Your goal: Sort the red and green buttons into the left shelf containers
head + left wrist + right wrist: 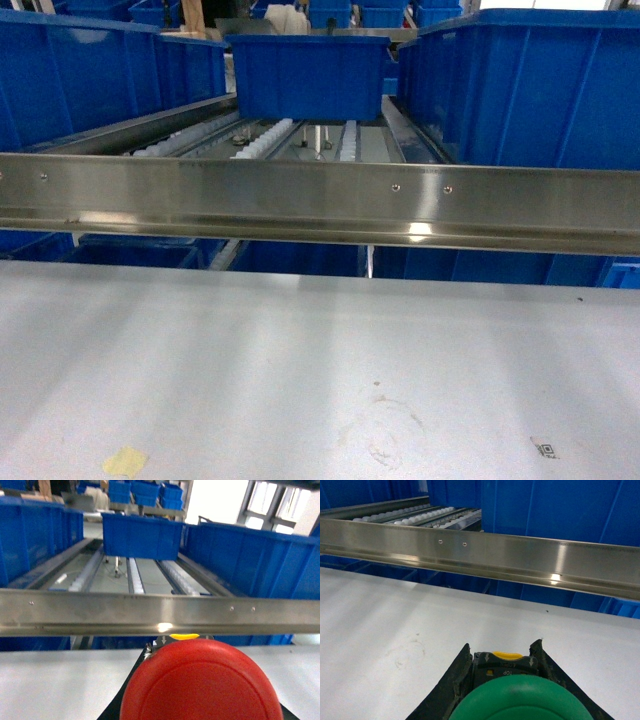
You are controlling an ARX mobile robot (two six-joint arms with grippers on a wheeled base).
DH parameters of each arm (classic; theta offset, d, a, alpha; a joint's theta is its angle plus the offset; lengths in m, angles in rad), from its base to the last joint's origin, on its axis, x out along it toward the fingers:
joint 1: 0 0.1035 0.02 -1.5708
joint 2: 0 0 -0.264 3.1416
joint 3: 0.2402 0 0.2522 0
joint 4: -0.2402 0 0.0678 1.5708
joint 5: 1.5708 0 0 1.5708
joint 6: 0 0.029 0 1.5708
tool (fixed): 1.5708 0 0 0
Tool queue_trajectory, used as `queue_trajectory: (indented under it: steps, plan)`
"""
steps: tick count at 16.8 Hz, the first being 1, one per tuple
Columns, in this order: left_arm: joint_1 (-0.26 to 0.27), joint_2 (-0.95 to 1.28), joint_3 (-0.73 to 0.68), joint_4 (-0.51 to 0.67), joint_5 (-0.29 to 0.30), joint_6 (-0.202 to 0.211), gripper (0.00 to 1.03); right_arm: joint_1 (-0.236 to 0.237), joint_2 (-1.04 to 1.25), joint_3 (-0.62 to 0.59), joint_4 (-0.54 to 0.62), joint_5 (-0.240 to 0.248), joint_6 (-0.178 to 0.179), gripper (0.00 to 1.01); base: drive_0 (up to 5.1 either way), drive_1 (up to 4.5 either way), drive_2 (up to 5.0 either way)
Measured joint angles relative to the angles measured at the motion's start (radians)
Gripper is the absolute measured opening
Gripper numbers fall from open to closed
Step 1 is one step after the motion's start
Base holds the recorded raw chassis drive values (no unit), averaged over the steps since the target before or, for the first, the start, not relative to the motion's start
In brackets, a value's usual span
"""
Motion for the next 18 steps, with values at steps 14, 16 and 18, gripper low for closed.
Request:
queue_trajectory:
  steps: [14, 16, 18]
  plan:
    - [0.014, 0.093, -0.003, 0.053, 0.004, 0.008, 0.25, 0.0, 0.0, 0.0, 0.0, 0.0, 0.0, 0.29, -2.5, 0.51, 2.4]
    - [0.014, 0.093, -0.003, 0.054, 0.005, 0.008, 0.25, 0.0, 0.0, 0.0, -0.001, 0.0, 0.0, 0.29, -4.2, 0.71, 4.3]
    - [0.014, 0.093, -0.003, 0.054, 0.003, 0.008, 0.25, 0.0, 0.0, 0.0, -0.001, 0.0, 0.0, 0.29, -4.9, 1.17, 3.5]
